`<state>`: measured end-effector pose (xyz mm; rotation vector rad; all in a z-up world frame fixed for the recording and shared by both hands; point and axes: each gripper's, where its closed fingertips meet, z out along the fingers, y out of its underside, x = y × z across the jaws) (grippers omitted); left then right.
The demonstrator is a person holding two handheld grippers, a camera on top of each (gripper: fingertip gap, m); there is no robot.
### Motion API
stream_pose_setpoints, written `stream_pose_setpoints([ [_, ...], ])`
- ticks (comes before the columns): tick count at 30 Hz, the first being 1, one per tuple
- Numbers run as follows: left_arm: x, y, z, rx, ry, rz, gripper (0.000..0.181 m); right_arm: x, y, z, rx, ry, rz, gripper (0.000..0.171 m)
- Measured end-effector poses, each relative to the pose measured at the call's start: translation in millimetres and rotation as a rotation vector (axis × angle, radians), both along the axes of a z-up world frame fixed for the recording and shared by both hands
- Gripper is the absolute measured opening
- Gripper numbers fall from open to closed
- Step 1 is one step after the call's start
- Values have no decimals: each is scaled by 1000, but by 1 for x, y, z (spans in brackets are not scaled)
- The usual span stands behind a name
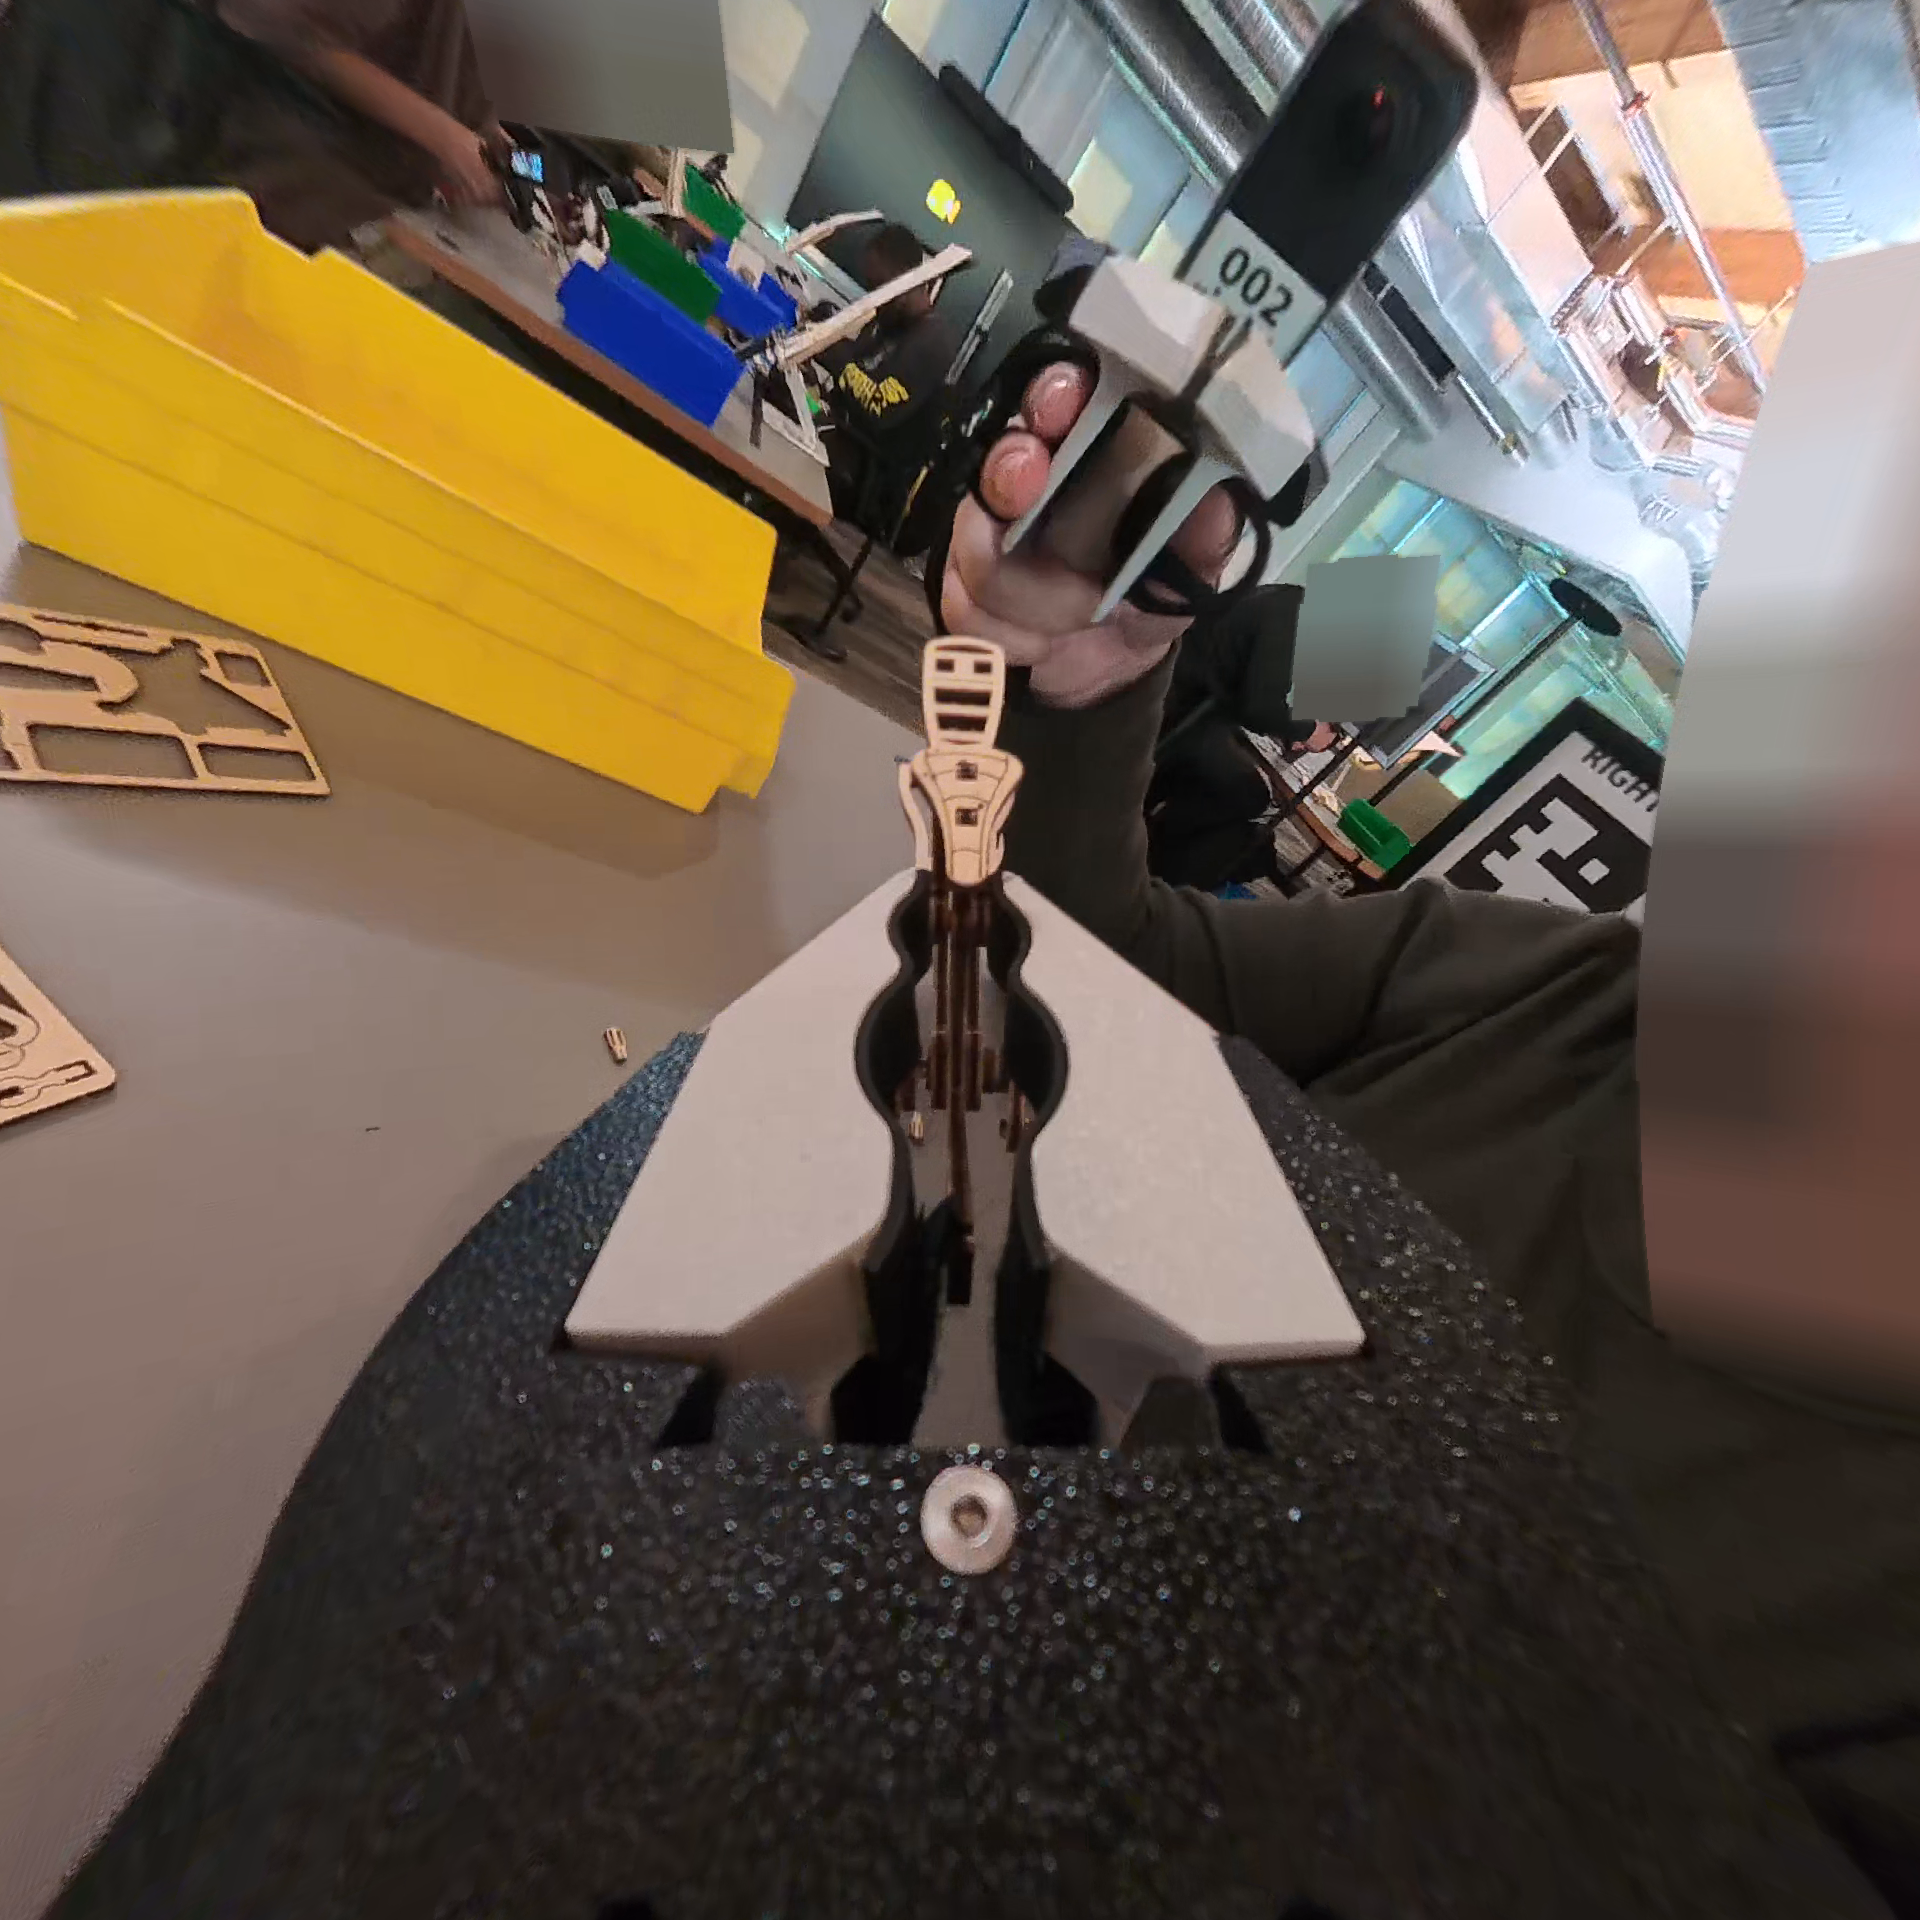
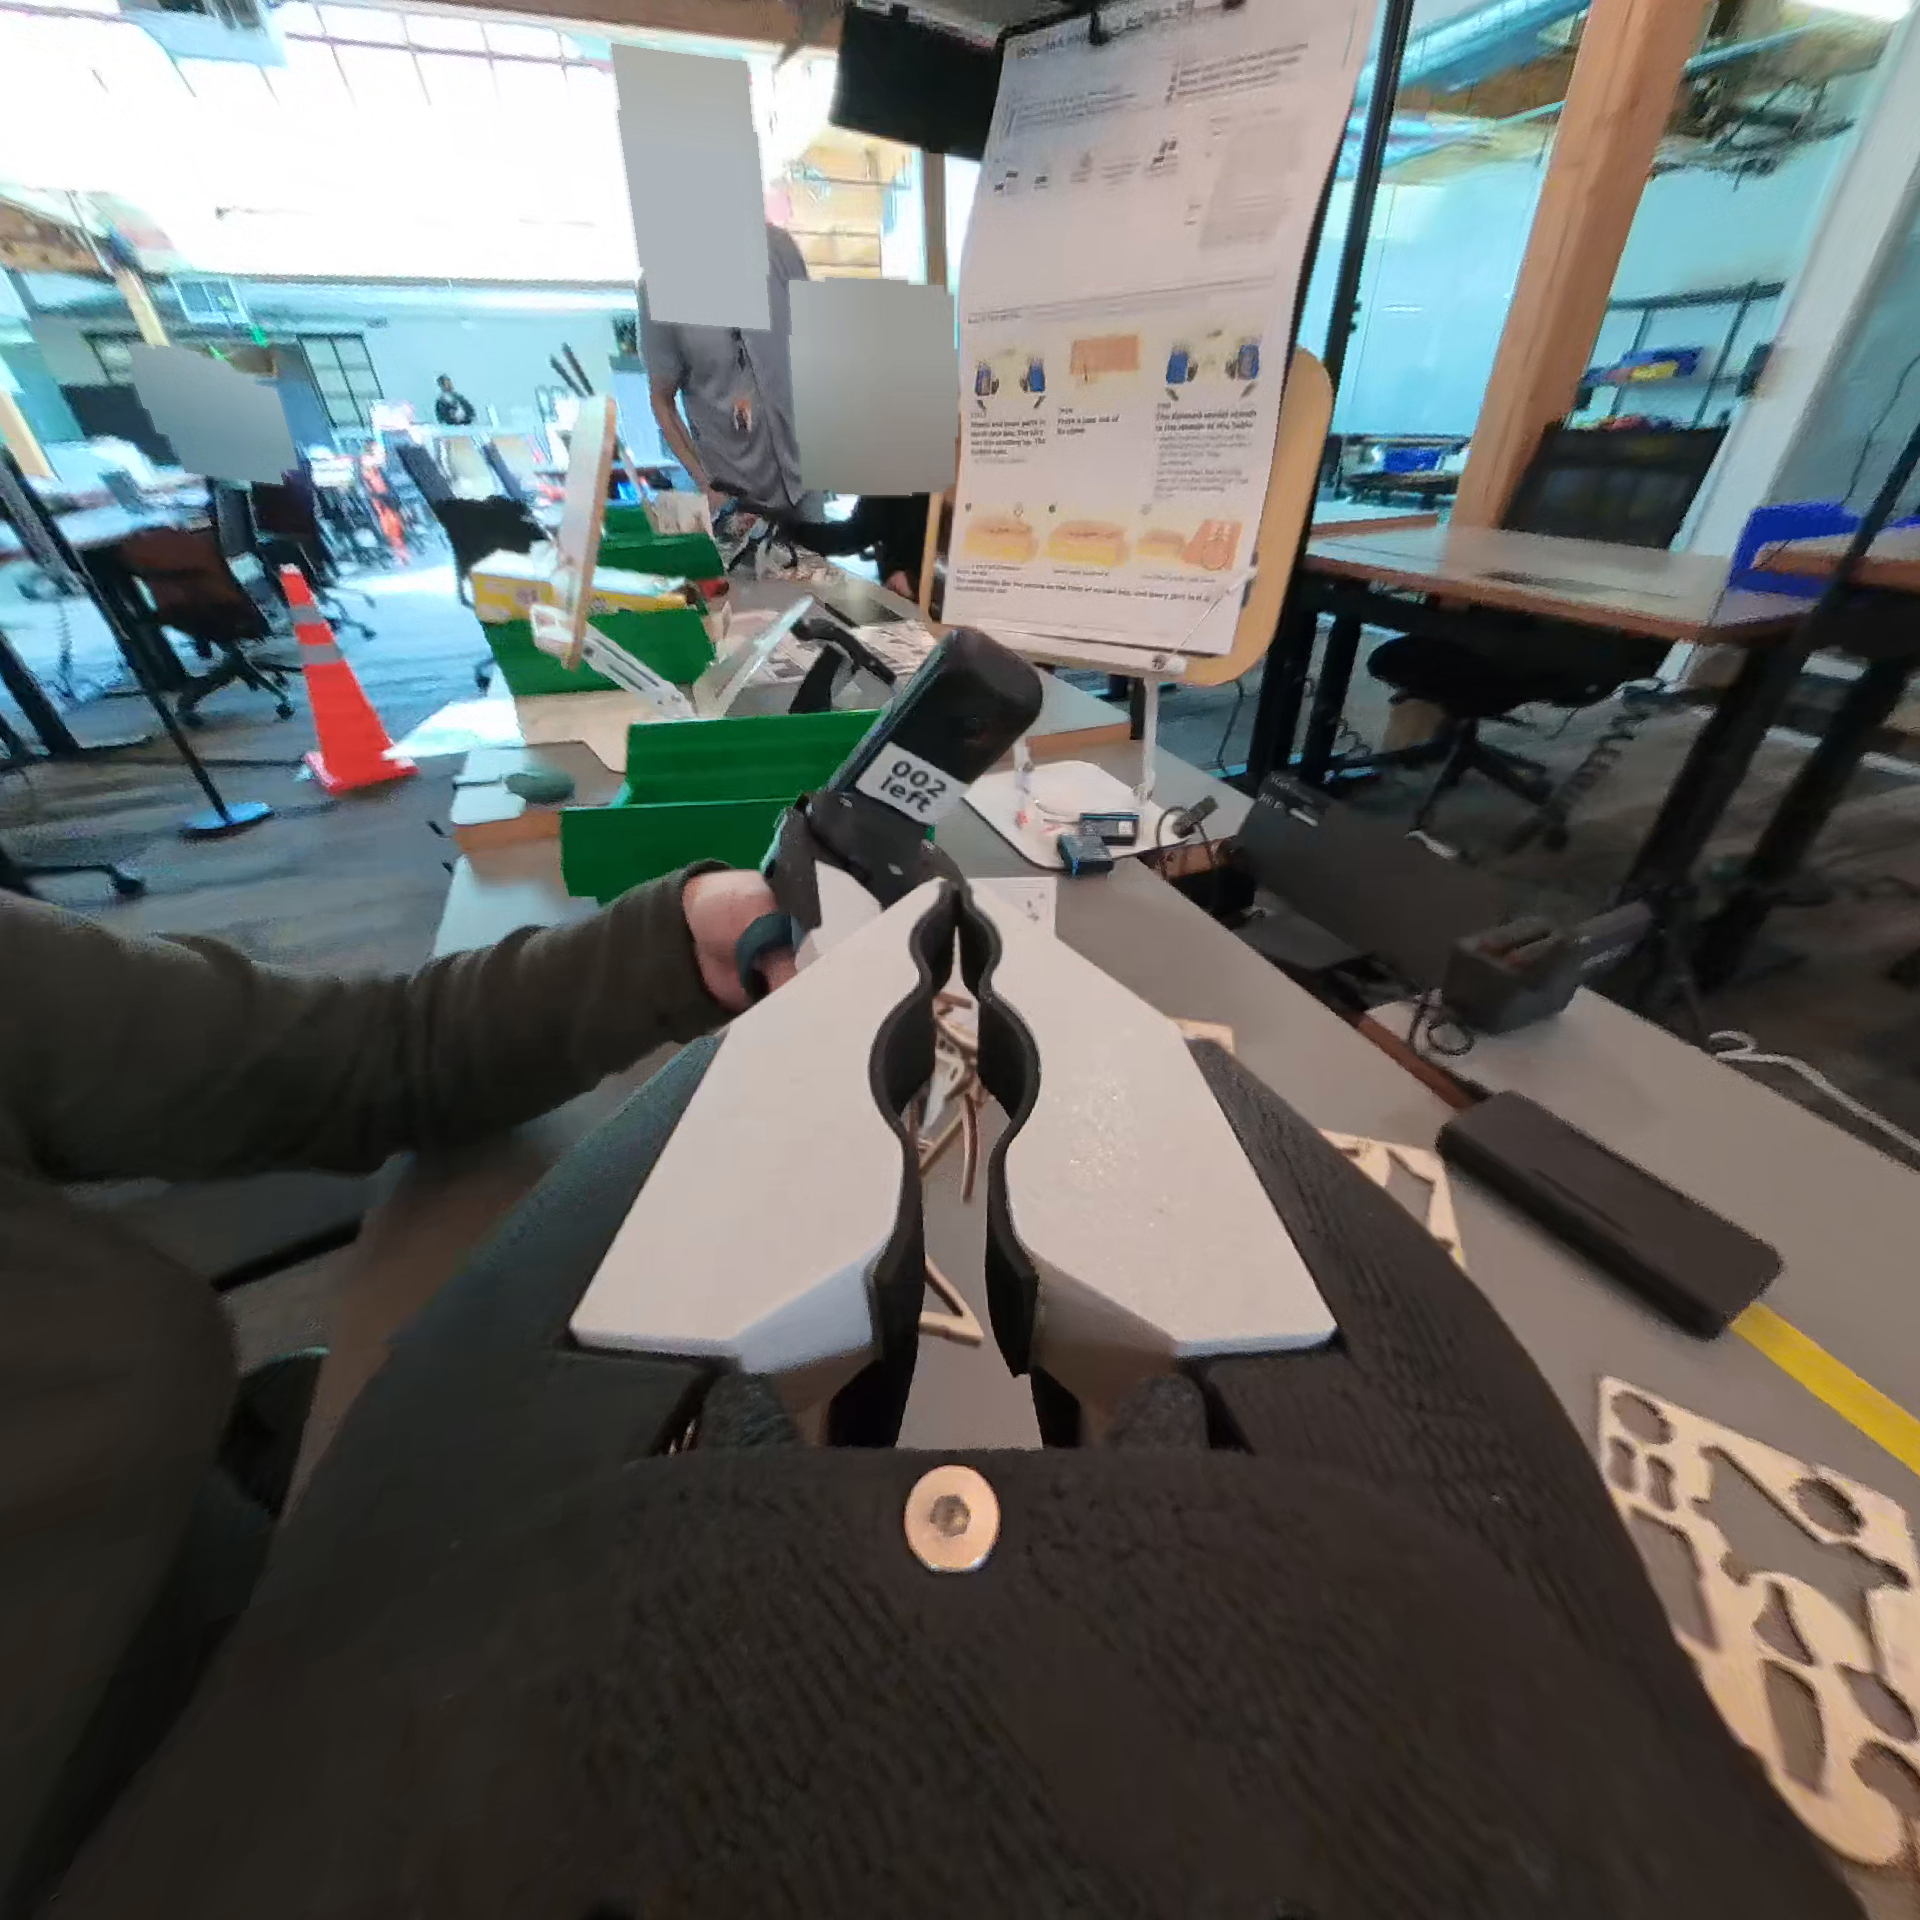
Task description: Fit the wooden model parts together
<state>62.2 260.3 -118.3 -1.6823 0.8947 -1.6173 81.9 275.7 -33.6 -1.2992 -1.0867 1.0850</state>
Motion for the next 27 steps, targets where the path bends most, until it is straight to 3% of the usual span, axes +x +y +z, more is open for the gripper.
stream_pose_setpoints([
  [9, -12, -22, 35, 237, 84, 70, 7, 6, -31, 23, 171, 22, -7, 0],
  [16, -15, -29, 40, 488, 260, 187, 7, 1, -43, 32, 370, 12, -66, 0],
  [21, -11, -41, 39, 636, 336, 178, 7, -13, -56, 29, 456, 20, -26, 0],
  [27, -25, -14, 37, 731, 471, 374, 6, -21, -35, 28, 442, 43, -175, 0],
])
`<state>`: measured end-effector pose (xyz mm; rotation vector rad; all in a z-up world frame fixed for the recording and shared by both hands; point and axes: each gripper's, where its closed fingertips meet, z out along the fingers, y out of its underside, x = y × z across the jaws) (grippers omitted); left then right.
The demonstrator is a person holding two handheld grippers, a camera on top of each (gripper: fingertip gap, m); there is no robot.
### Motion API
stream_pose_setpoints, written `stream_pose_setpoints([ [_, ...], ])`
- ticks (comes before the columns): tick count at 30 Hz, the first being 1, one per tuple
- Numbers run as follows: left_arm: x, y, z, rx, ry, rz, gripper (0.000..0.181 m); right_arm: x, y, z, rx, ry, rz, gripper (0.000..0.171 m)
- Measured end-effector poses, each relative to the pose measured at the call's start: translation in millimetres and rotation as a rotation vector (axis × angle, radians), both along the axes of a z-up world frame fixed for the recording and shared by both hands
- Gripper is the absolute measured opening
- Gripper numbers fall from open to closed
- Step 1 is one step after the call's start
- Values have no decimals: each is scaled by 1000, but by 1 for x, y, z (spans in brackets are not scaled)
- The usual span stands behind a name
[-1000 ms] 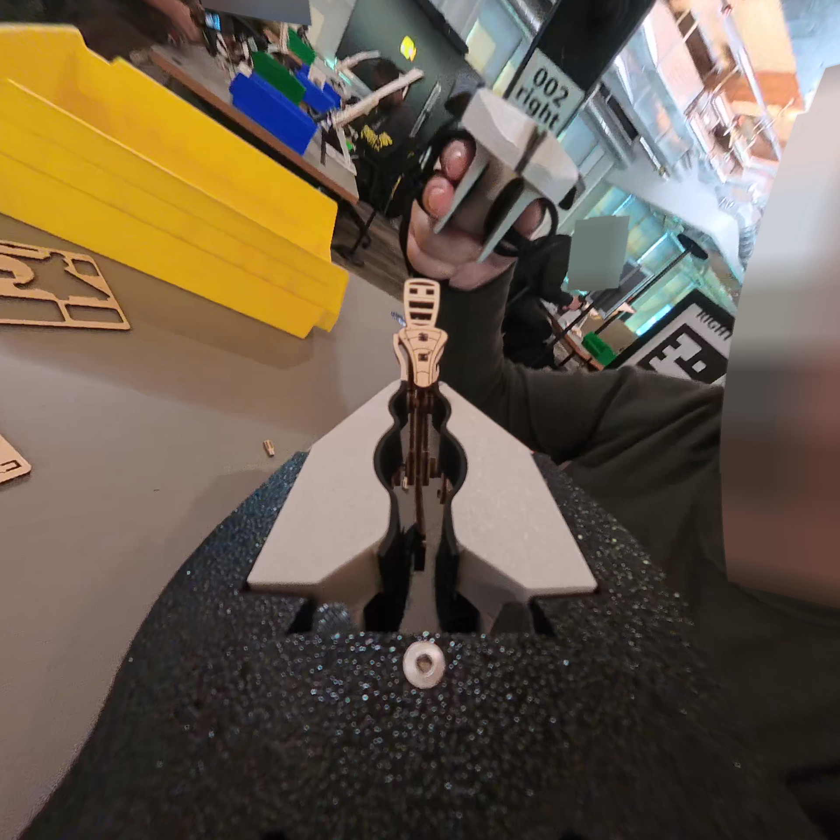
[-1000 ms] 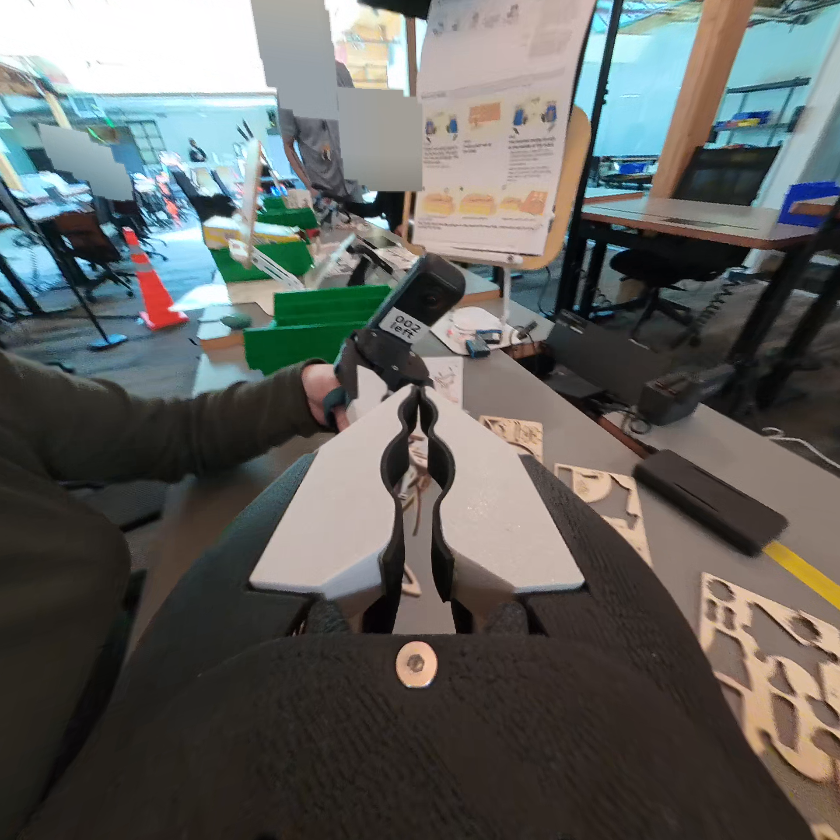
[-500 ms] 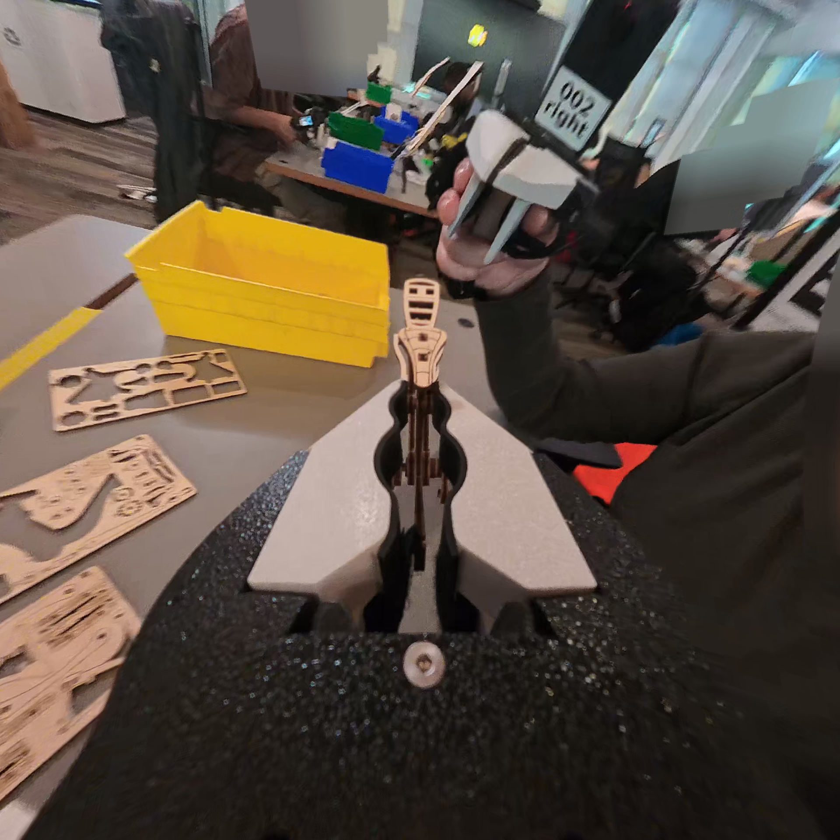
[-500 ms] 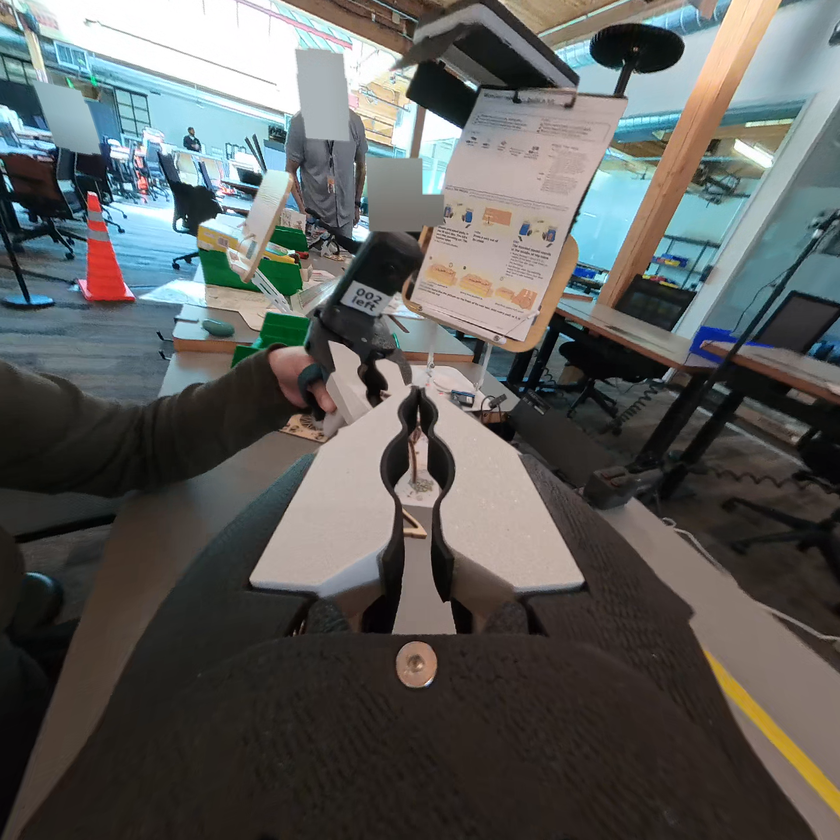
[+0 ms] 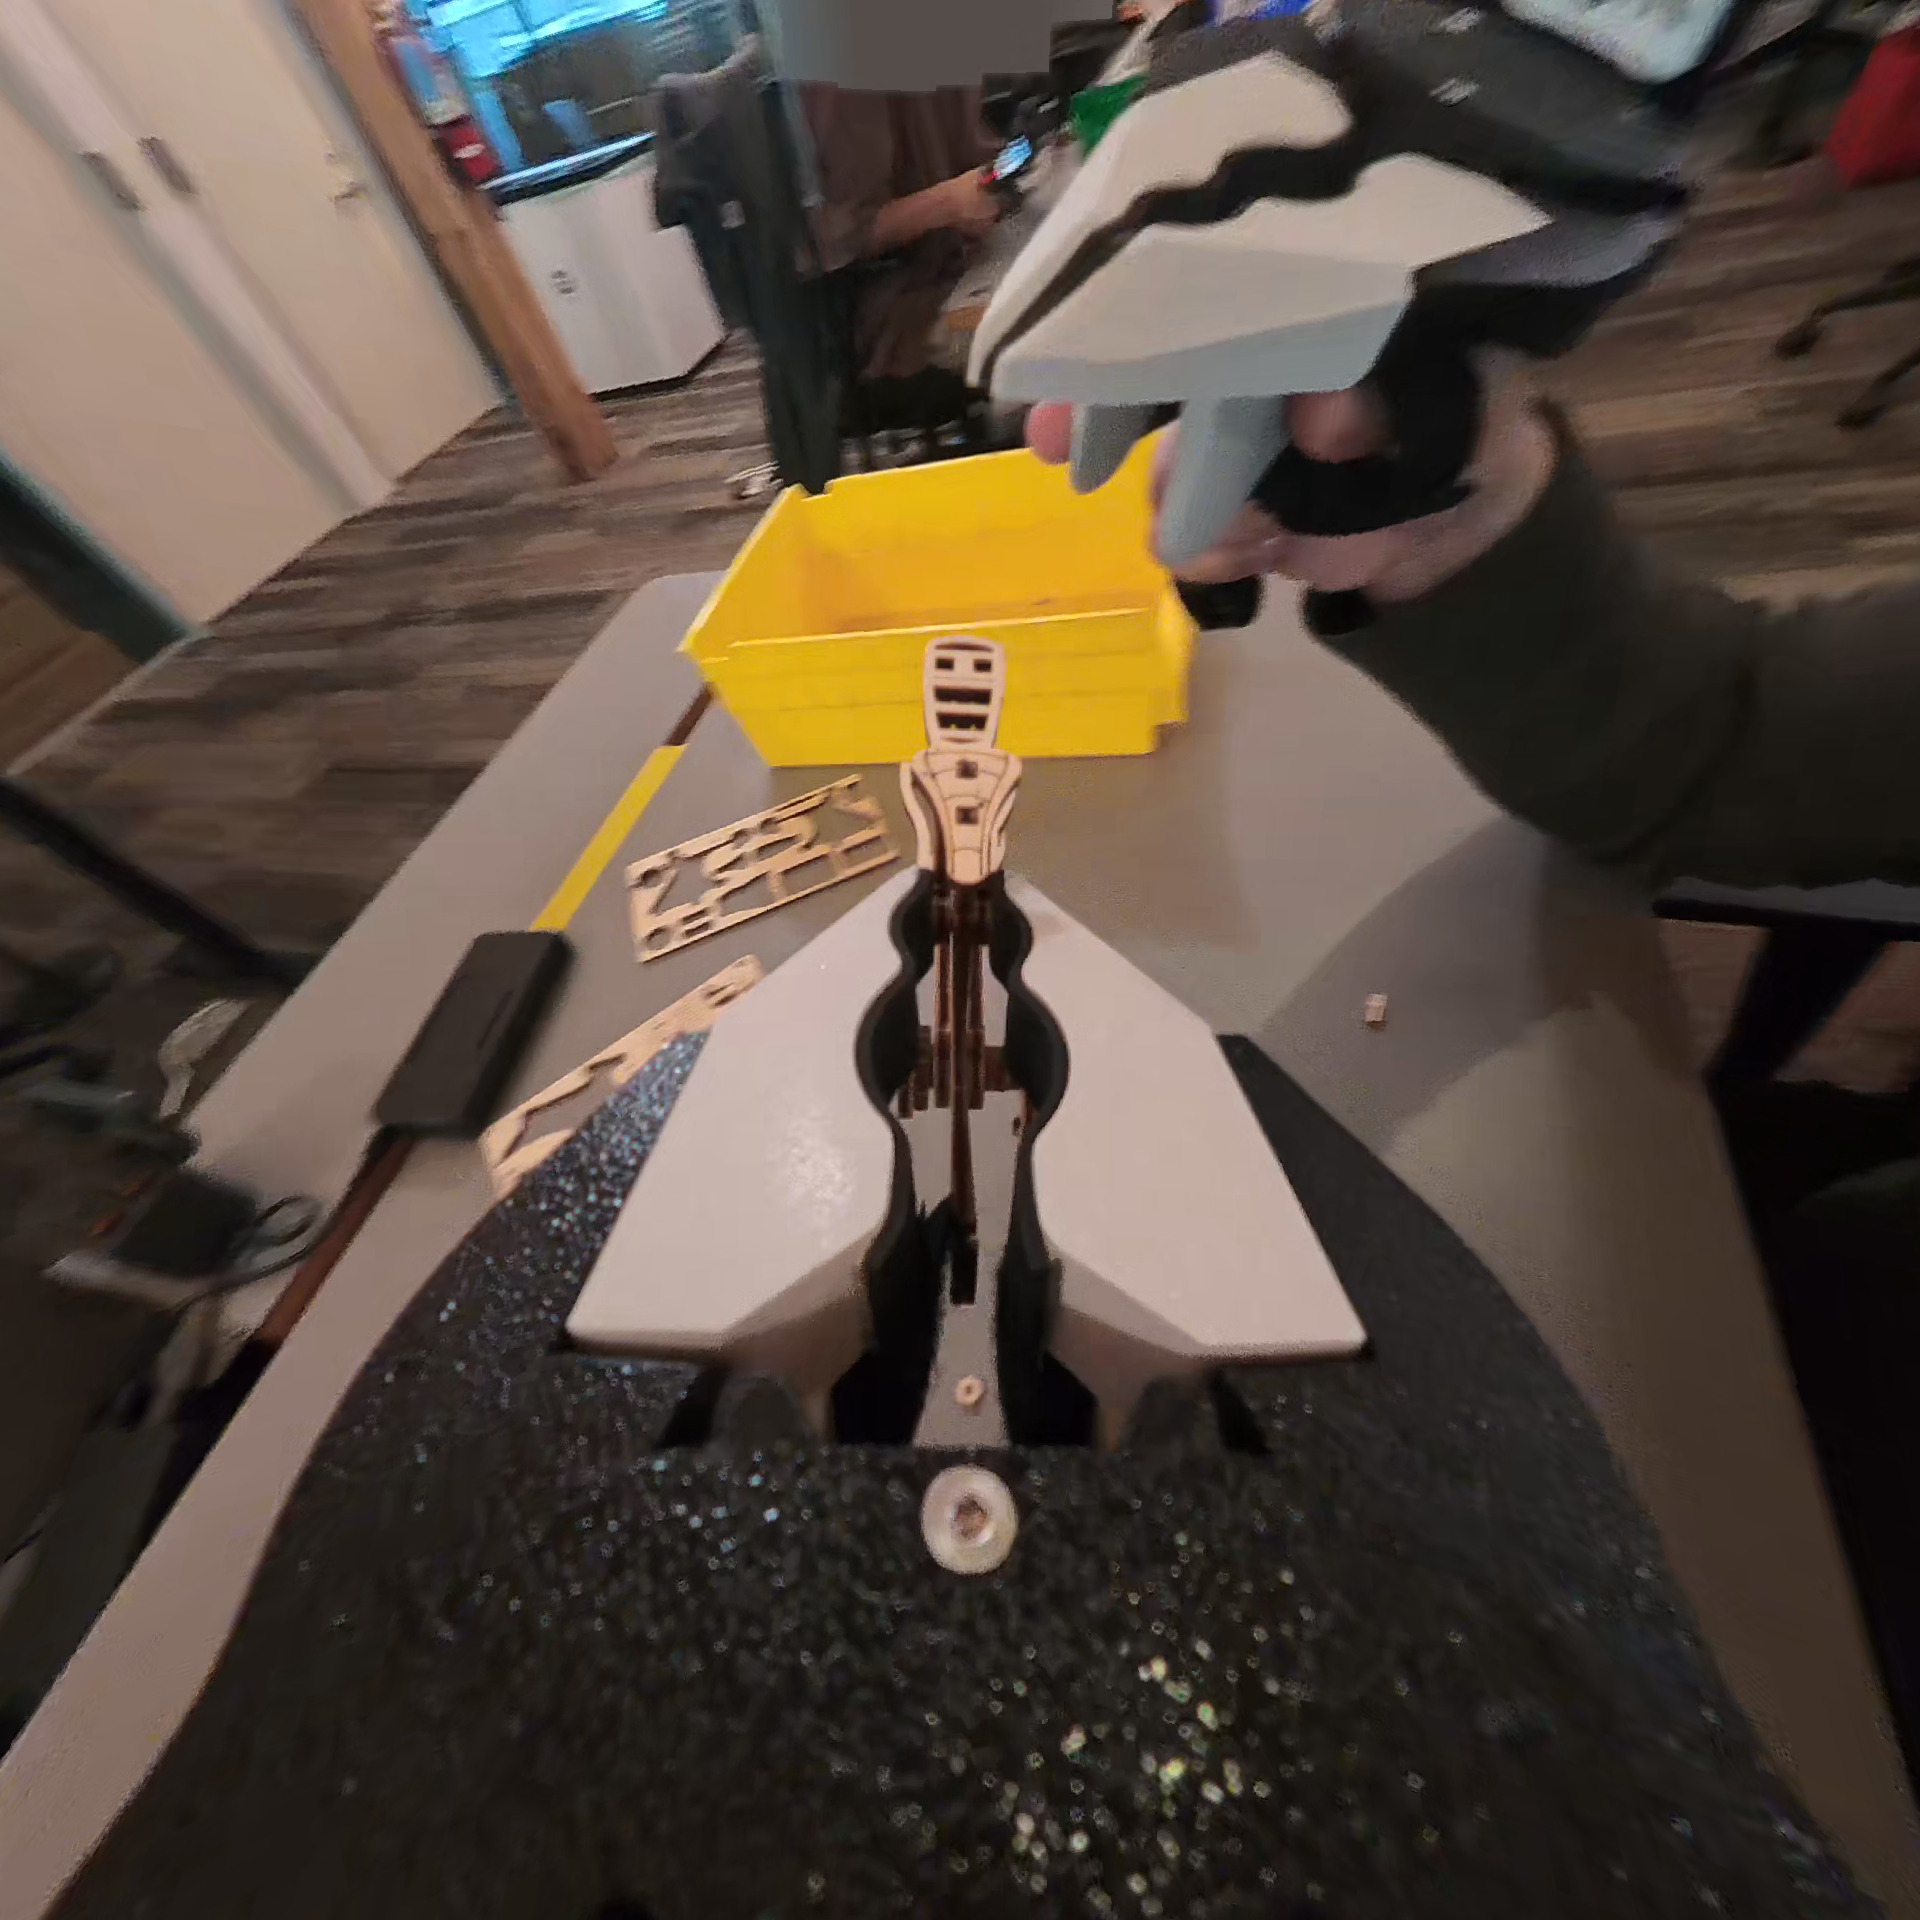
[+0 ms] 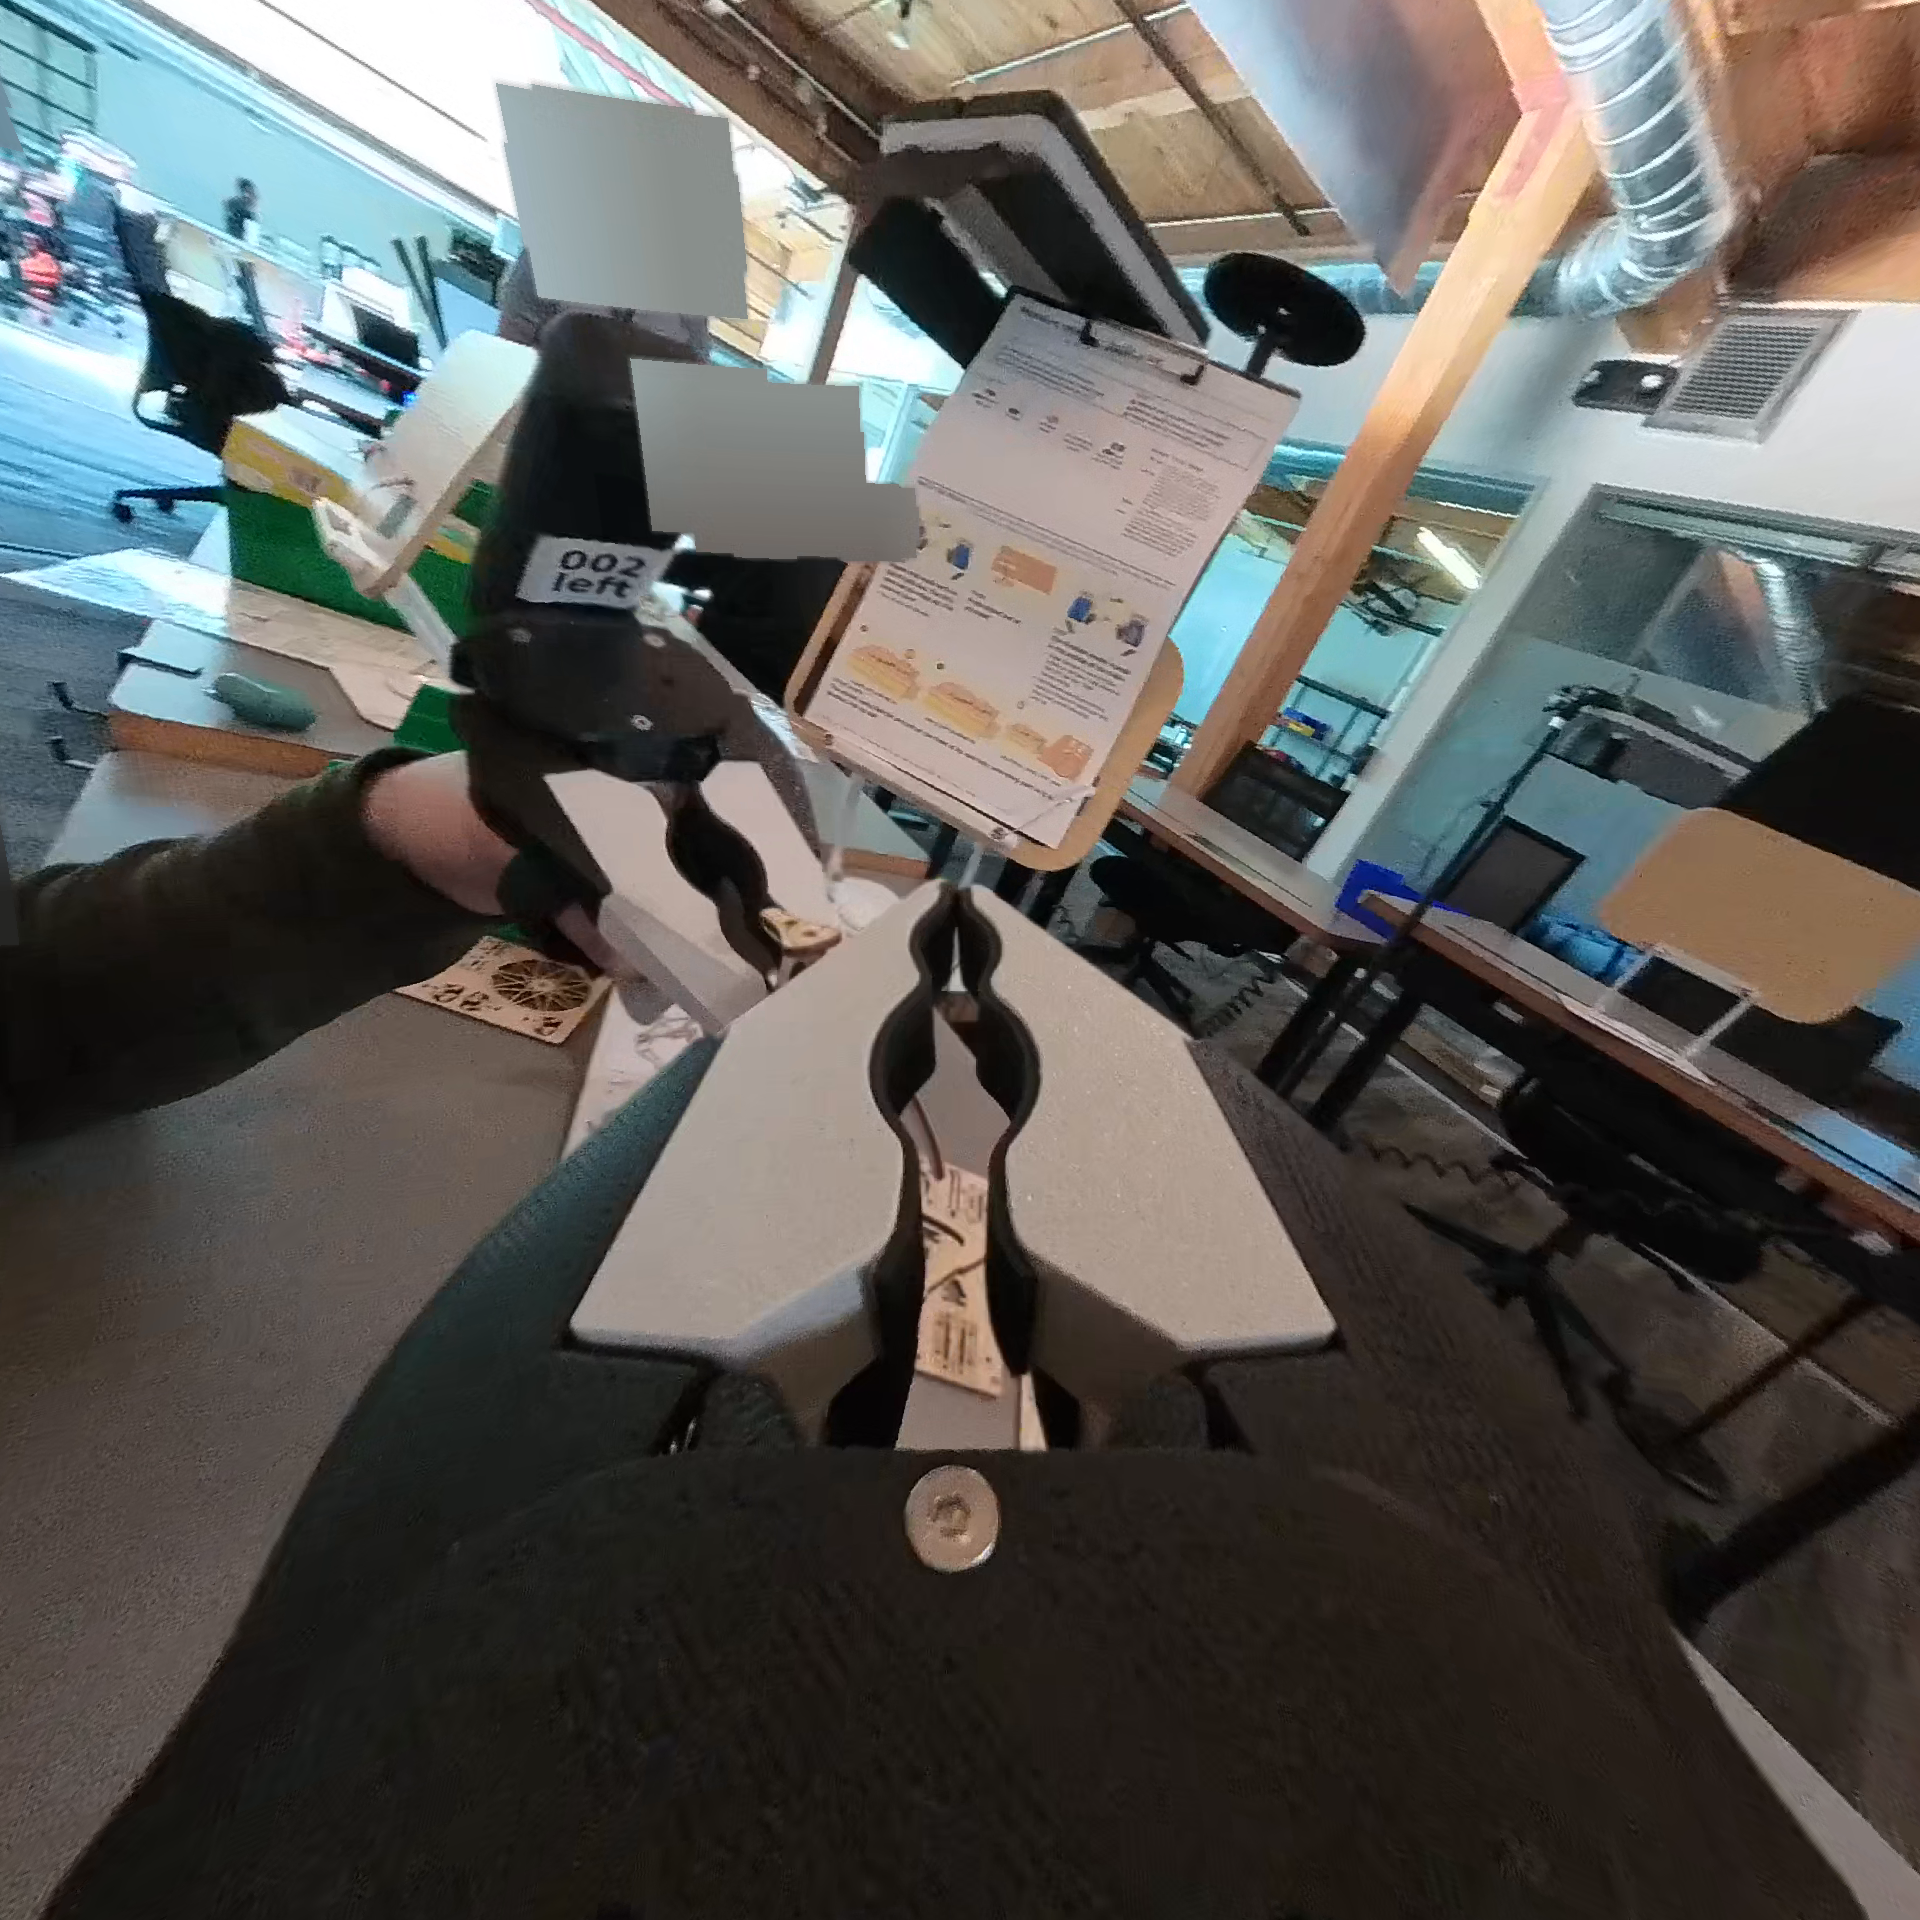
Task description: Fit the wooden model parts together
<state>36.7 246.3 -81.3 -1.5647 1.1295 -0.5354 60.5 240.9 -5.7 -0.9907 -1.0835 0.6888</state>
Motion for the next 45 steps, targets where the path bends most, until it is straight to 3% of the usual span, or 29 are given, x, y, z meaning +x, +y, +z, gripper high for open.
stream_pose_setpoints([
  [4, -10, 22, -9, 26, 64, 135, 7, -6, 15, -5, -4, -8, -121, 0],
  [10, -6, 38, -23, 5, 72, 153, 7, -10, 16, 11, 83, 135, -225, 0],
  [14, 0, 30, -9, -4, -42, 90, 6, -30, 43, -37, -8, -89, -275, 0],
  [18, -5, 31, -1, 15, -75, 96, 6, -16, 27, 1, 113, 105, -307, 0],
  [21, -8, 34, -3, 44, -42, 122, 7, -26, 43, -29, 49, -24, -332, 0],
  [24, 1, 29, 0, 43, -73, 86, 7, -17, 20, 9, 134, 141, -318, 0],
  [27, -3, 30, 4, 90, -59, 121, 7, -30, 38, -25, 49, -21, -354, 0],
  [31, -3, 27, 9, 84, -83, 105, 7, -21, 13, 12, 176, 164, -368, 0],
  [34, -10, 31, 7, 100, -44, 145, 7, -35, 37, -23, 51, 17, -374, 0],
  [38, -7, 27, 12, 93, -89, 113, 7, -28, 14, 9, 197, 164, -392, 0],
  [41, -12, 31, 9, 113, -45, 148, 7, -39, 36, -18, 89, 41, -400, 0],
  [45, -9, 28, 14, 101, -93, 119, 6, -29, 10, 14, 233, 177, -397, 0],
])
